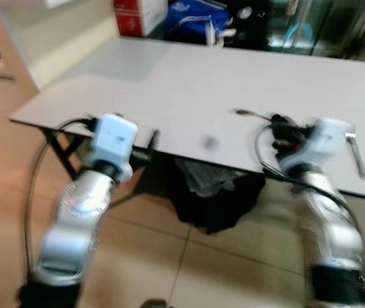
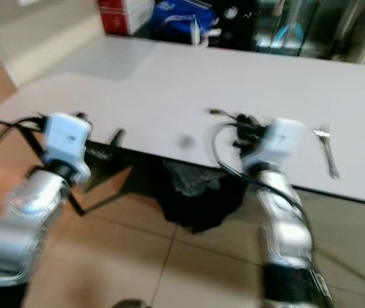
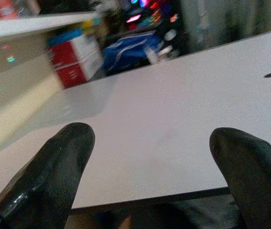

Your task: Setting the table

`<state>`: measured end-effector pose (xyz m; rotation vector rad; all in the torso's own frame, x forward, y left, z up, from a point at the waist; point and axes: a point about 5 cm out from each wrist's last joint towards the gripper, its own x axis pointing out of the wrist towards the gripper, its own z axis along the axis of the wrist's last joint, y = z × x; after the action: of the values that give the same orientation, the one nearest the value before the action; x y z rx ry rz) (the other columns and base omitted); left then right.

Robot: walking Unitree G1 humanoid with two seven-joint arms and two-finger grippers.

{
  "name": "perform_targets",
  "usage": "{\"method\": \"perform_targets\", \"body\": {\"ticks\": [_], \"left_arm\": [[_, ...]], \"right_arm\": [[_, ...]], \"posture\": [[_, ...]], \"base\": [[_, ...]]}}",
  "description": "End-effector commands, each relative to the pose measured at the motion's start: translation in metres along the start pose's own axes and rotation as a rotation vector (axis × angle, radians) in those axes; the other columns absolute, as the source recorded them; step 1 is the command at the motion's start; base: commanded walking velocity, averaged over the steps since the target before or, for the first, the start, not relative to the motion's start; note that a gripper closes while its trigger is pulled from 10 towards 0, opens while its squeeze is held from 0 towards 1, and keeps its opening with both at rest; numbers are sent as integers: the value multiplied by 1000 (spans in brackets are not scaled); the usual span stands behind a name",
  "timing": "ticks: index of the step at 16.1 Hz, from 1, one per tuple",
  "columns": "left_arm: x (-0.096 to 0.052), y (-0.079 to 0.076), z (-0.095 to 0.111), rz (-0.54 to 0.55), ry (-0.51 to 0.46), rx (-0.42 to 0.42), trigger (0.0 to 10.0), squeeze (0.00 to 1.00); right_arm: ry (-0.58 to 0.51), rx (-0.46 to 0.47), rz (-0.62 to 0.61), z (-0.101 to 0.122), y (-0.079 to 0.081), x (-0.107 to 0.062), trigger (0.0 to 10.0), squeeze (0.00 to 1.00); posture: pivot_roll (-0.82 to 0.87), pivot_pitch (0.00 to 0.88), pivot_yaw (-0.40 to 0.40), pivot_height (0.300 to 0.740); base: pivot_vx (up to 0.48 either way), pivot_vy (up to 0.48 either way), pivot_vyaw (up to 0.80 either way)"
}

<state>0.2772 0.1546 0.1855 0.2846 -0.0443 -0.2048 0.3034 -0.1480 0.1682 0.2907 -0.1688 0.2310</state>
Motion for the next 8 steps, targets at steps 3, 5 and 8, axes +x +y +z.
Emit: {"method": "perform_targets", "body": {"ticks": [3,5,8], "left_arm": [[0,-6,5,-33,-16,-1,10000,0],[0,-6,4,-36,-13,2,10000,0],[1,-9,1,-63,9,32,10000,0]], "right_arm": [[0,-26,-48,2,-13,-5,10000,0],[-1,-26,-53,2,-14,-5,10000,0],[10,-28,-100,-2,-21,-9,10000,0]], "posture": [[41,46,10,740],[41,46,10,740],[40,50,14,740]], "base": [[441,0,0],[435,0,0],[0,0,0]]}}
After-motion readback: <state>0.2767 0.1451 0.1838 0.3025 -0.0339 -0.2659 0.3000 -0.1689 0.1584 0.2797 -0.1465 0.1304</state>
